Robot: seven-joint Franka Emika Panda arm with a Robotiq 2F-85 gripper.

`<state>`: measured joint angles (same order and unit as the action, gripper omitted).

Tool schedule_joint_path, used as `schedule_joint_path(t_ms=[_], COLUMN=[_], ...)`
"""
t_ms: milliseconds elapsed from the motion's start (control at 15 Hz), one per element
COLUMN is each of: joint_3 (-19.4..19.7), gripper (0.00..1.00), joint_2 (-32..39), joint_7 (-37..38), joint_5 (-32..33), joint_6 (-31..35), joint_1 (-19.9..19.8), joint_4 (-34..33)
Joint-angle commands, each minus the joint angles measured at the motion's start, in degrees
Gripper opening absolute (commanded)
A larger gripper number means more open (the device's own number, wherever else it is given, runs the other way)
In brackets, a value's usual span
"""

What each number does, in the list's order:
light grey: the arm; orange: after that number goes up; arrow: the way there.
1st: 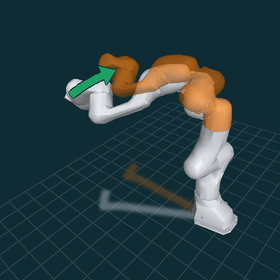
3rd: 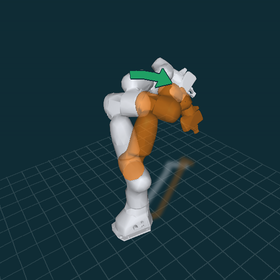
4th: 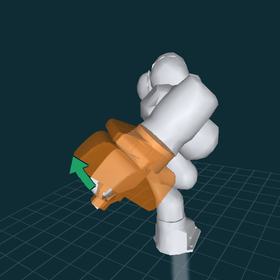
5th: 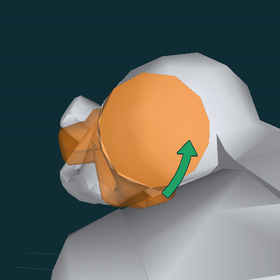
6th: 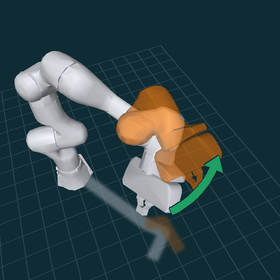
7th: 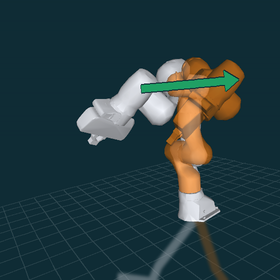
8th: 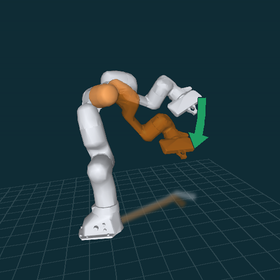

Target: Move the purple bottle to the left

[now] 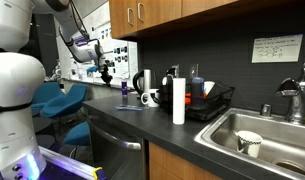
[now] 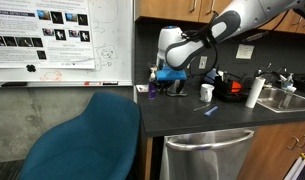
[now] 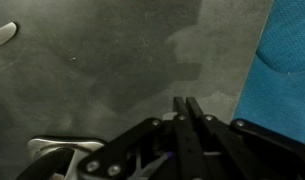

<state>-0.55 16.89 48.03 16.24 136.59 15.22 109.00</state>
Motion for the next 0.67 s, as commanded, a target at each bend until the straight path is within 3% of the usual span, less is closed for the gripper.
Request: schedule_joint_path(t_ms=[0,600], joint_3=[0.01,2.97], gripper=[0.00,0.00], joint_2=[3.18,13.16], joint_7=[2.63,4.48], joint_5=[2.43,9.37], joint_6=[2.52,6.66], joint_1=[1.08,6.20], joint_4=[-2.16,-12.40])
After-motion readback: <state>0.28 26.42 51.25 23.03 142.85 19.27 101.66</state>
